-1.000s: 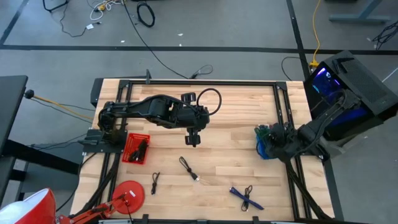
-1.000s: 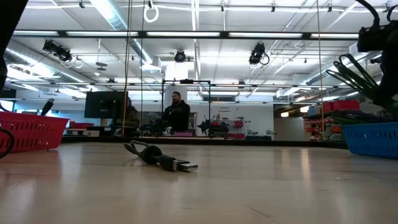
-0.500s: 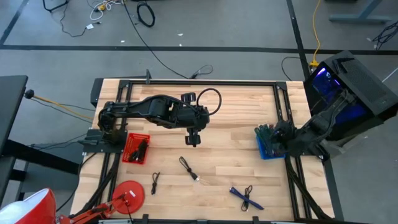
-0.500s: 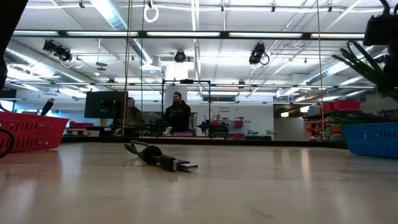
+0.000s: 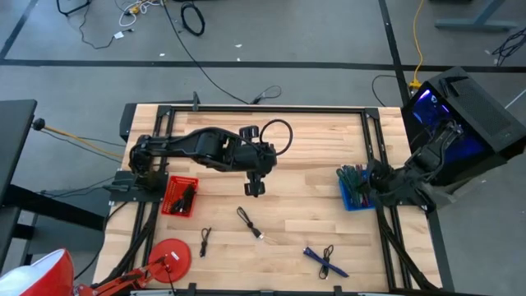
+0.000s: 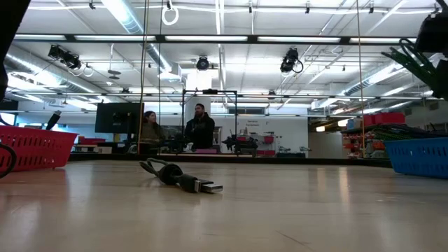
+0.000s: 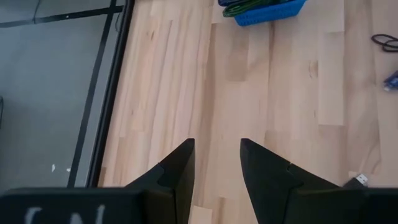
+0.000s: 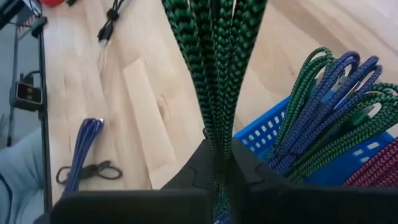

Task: Pick & Place USB Port
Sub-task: Put the green charger cable into the blue bin

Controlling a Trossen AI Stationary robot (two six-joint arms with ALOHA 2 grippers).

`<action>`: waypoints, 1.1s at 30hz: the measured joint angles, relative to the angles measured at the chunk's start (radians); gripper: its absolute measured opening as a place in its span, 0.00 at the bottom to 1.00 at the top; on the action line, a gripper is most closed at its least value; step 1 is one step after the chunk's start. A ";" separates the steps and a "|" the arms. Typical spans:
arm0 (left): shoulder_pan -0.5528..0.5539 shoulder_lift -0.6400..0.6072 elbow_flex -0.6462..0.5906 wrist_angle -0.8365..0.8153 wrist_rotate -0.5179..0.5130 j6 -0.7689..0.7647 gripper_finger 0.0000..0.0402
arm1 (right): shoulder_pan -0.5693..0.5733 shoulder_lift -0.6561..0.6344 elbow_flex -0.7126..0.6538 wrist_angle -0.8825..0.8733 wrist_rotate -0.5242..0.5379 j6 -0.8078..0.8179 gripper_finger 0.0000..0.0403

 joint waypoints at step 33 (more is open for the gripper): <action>0.001 0.000 0.000 0.003 -0.003 0.002 0.33 | -0.001 0.074 -0.031 -0.014 0.131 0.121 0.02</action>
